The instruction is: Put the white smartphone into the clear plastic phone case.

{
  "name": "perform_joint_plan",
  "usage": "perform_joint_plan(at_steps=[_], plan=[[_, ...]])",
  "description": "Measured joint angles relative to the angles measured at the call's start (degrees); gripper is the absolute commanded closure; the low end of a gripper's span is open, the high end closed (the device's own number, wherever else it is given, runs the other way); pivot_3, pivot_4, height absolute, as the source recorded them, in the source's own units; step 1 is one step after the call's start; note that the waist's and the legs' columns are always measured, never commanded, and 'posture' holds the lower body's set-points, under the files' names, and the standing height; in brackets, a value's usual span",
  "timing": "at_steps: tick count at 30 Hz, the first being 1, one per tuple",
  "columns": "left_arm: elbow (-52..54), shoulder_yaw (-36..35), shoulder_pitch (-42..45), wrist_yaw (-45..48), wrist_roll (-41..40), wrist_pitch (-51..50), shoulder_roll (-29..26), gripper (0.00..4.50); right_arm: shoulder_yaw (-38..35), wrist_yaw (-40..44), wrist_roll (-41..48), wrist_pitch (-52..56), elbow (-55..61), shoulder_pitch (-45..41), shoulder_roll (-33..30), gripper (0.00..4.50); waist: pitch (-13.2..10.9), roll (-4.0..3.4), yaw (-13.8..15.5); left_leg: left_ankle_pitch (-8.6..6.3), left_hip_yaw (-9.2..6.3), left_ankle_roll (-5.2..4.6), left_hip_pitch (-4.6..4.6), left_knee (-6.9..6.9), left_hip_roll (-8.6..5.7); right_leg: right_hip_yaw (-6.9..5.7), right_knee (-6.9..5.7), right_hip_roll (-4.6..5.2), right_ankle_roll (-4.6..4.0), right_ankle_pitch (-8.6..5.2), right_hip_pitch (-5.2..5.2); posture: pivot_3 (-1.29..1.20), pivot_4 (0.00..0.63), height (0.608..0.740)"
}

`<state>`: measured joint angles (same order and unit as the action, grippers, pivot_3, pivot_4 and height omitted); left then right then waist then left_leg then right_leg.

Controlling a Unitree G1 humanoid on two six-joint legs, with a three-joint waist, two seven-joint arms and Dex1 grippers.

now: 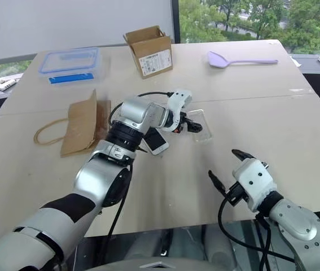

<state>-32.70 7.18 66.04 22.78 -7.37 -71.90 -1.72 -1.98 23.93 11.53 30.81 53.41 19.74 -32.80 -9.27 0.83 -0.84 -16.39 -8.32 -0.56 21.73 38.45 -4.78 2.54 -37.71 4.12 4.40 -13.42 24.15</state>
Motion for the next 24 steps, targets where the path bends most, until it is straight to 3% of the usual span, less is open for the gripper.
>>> perform_joint_plan(at_steps=[4, 9, 10, 12, 13, 14, 17, 20, 24], plan=[[5.55, -0.39, -3.31, -3.35, 0.33, -1.08, 0.77, 0.02, -0.04, 0.63, 0.05, 0.27, -0.04, -1.04, -0.23, 0.0, 0.0, -0.01, -0.03, 0.03, 0.02, 0.06, -0.05, 0.0, 0.03, 0.03, -0.09, -0.01, -0.01, 0.01, 0.01, 0.0, 0.15, 0.74], [9.74, 2.56, -8.54, 7.82, -2.69, 8.79, -4.96, 0.02, -0.21, 0.83, 0.19, 0.64, -0.09, -2.31, -0.3, 0.0, 0.01, -0.02, 0.15, 0.05, 0.03, 0.1, -0.03, 0.0, 0.03, 0.06, -0.11, 0.0, -0.04, 0.02, 0.05, 0.0, 0.15, 0.74], [9.49, 7.21, -9.06, 19.68, -1.94, 22.88, -12.36, 0.02, -0.23, 0.99, 0.32, 1.12, -0.12, -3.31, -0.36, 0.0, 0.01, -0.02, 0.14, 0.05, 0.07, 0.1, -0.02, 0.0, 0.02, 0.07, -0.1, 0.01, -0.05, 0.02, 0.06, 0.0, 0.15, 0.74], [8.09, 9.67, -8.44, 27.49, -0.19, 33.54, -16.26, 0.02, -0.24, 1.08, 0.31, 1.37, -0.27, -3.2, -0.44, 0.0, 0.01, -0.03, 0.23, 0.05, 0.06, 0.1, -0.03, -0.02, 0.02, 0.07, -0.06, 0.02, -0.06, 0.02, 0.05, 0.0, 0.15, 0.74], [3.24, 11.69, -6.34, 36.09, 0.48, 42.89, -18.34, 0.02, -0.23, 1.26, 0.3, 1.4, -0.4, -3.25, -0.52, 0.0, 0.01, -0.03, 0.35, 0.05, 0.06, 0.1, 0.01, -0.02, 0.0, 0.02, -0.04, 0.01, -0.07, 0.02, 0.05, 0.0, 0.15, 0.74], [-2.25, 12.44, -3.81, 44.75, 0.55, 51.74, -19.32, 0.02, -0.22, 1.43, 0.3, 1.41, -0.45, -3.38, -0.53, 0.0, 0.01, -0.03, 0.55, 0.06, 0.04, 0.1, 0.03, -0.02, -0.01, -0.02, 0.01, 0.02, -0.07, 0.02, 0.05, 0.0, 0.15, 0.74], [-16.26, 13.74, 3.1, 58.74, 2.25, 70.49, -18.45, 0.02, -0.19, 1.51, 0.27, 1.43, -0.45, -3.84, -0.49, 0.0, 0.01, -0.02, 1.47, 0.03, 0.04, 0.04, 0.09, 0.01, -0.1, -0.08, 0.14, 0.04, -0.07, 0.02, -0.01, 0.0, 0.15, 0.74], [-27.68, 15.65, 6.95, 61.78, 6.96, 84.32, -15.56, 0.02, -0.17, 1.03, 0.05, 1.56, -0.3, -3.37, -0.22, 0.0, 0.0, 0.0, 1.71, -0.01, 0.05, -0.03, 0.17, 0.02, -0.14, -0.14, 0.2, 0.04, -0.06, 0.01, -0.01, 0.0, 0.15, 0.74], [-39.71, 18.96, 9.05, 58.37, 15.99, 97.09, -10.82, 0.02, 0.03, -0.67, -1.0, 2.35, 2.11, -0.2, 0.7, 0.0, -0.02, 0.04, 1.29, -0.05, -0.05, -0.1, 0.23, 0.02, -0.18, -0.11, 0.23, 0.04, -0.03, 0.01, 0.03, 0.0, 0.15, 0.74]])
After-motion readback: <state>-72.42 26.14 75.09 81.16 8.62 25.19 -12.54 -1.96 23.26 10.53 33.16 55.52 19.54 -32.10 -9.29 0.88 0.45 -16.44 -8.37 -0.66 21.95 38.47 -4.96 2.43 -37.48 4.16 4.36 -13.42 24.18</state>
